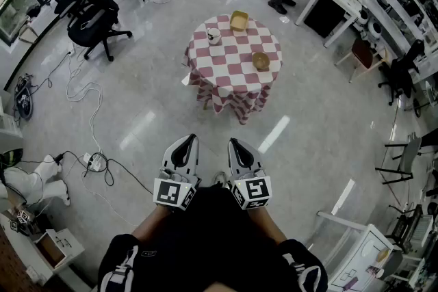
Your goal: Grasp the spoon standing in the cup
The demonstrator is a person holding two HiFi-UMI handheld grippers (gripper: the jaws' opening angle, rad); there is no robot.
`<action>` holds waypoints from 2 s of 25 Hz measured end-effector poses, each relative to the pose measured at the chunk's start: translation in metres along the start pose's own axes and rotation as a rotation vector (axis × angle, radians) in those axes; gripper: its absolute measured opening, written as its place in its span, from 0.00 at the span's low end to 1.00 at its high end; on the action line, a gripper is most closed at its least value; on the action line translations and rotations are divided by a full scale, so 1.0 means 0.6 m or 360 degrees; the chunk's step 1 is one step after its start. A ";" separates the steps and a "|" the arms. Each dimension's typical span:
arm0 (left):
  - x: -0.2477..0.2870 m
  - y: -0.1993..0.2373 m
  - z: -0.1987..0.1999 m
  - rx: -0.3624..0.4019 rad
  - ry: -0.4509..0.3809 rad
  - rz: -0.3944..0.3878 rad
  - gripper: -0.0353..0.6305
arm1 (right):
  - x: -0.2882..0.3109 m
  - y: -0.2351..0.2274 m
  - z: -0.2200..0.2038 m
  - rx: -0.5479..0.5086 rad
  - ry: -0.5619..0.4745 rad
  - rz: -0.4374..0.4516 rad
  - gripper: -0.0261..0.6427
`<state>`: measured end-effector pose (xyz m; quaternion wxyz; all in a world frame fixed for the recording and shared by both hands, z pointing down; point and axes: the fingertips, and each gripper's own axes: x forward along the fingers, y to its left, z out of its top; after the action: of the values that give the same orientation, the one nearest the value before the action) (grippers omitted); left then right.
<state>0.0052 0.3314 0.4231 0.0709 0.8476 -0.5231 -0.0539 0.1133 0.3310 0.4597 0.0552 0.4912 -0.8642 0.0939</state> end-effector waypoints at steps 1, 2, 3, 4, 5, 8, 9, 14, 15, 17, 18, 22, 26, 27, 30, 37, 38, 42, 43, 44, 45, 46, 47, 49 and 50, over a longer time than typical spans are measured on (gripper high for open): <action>-0.001 0.002 0.000 -0.0001 0.0000 0.0001 0.07 | 0.001 0.002 0.000 -0.0007 0.0000 0.0000 0.08; -0.003 0.004 0.000 -0.0003 -0.0001 0.0002 0.07 | 0.003 0.004 0.000 -0.0014 0.0000 0.0000 0.08; -0.004 0.006 0.000 -0.0004 -0.0001 0.0003 0.07 | 0.005 0.006 0.000 -0.0019 0.0000 0.0000 0.08; -0.004 0.008 0.000 -0.0005 0.0000 0.0003 0.07 | 0.007 0.009 -0.001 -0.0023 0.0001 0.0002 0.08; -0.005 0.011 0.000 -0.0006 0.0001 0.0003 0.07 | 0.009 0.012 -0.001 -0.0026 0.0002 0.0004 0.08; -0.008 0.019 0.001 -0.0008 0.0003 0.0000 0.07 | 0.014 0.022 -0.001 -0.0034 0.0003 0.0009 0.08; -0.010 0.022 0.003 -0.0009 0.0001 -0.0002 0.07 | 0.016 0.025 -0.001 -0.0034 0.0003 0.0008 0.08; -0.022 0.041 0.007 -0.0016 -0.0002 -0.0012 0.07 | 0.024 0.041 0.004 -0.0004 -0.0029 -0.0015 0.08; -0.026 0.047 0.007 -0.0020 0.0000 -0.0013 0.07 | 0.027 0.046 0.005 0.0002 -0.0035 -0.0018 0.08; -0.033 0.059 0.008 -0.0027 0.0004 -0.0015 0.07 | 0.033 0.057 0.006 0.0006 -0.0039 -0.0025 0.08; -0.037 0.066 0.009 -0.0030 0.0003 -0.0017 0.07 | 0.037 0.064 0.006 0.0004 -0.0038 -0.0028 0.08; -0.062 0.095 0.005 -0.0039 0.0002 -0.0030 0.07 | 0.055 0.096 -0.002 -0.0003 -0.0033 -0.0042 0.08; -0.079 0.127 -0.013 -0.0055 0.0032 -0.0043 0.07 | 0.082 0.130 -0.005 -0.0018 -0.0052 -0.0053 0.08; -0.081 0.132 -0.018 -0.0061 0.0042 -0.0048 0.07 | 0.087 0.136 -0.007 -0.0020 -0.0051 -0.0051 0.08; -0.085 0.143 -0.028 -0.0090 0.0050 -0.0052 0.07 | 0.104 0.149 -0.014 -0.0034 -0.0030 -0.0030 0.08; -0.041 0.207 -0.038 -0.0095 0.0064 0.0014 0.07 | 0.188 0.131 -0.019 -0.0033 -0.0018 -0.0001 0.08; -0.031 0.217 -0.039 -0.0094 0.0067 0.0025 0.07 | 0.202 0.125 -0.017 -0.0030 -0.0018 0.0006 0.08; 0.033 0.262 -0.029 -0.0071 0.0053 0.0053 0.07 | 0.275 0.094 0.000 -0.0047 -0.0032 0.0031 0.08; 0.054 0.275 -0.026 -0.0066 0.0050 0.0058 0.07 | 0.296 0.084 0.007 -0.0051 -0.0037 0.0034 0.08; 0.078 0.288 -0.023 -0.0065 0.0050 0.0060 0.07 | 0.317 0.071 0.015 -0.0052 -0.0041 0.0036 0.08; 0.103 0.298 -0.020 -0.0068 0.0051 0.0058 0.07 | 0.337 0.057 0.024 -0.0052 -0.0043 0.0036 0.08; 0.127 0.306 -0.015 -0.0071 0.0052 0.0052 0.07 | 0.355 0.043 0.033 -0.0055 -0.0044 0.0035 0.08; 0.152 0.313 -0.010 -0.0072 0.0052 0.0044 0.07 | 0.372 0.027 0.042 -0.0060 -0.0047 0.0034 0.08; 0.204 0.323 0.004 -0.0060 0.0044 0.0025 0.07 | 0.406 -0.007 0.063 -0.0076 -0.0057 0.0027 0.08; 0.231 0.328 0.011 -0.0052 0.0039 0.0019 0.07 | 0.425 -0.025 0.072 -0.0080 -0.0061 0.0024 0.08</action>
<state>-0.1069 0.1202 0.4491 0.0916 0.8438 -0.5262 -0.0515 -0.0045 0.1000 0.4669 0.0502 0.4850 -0.8708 0.0631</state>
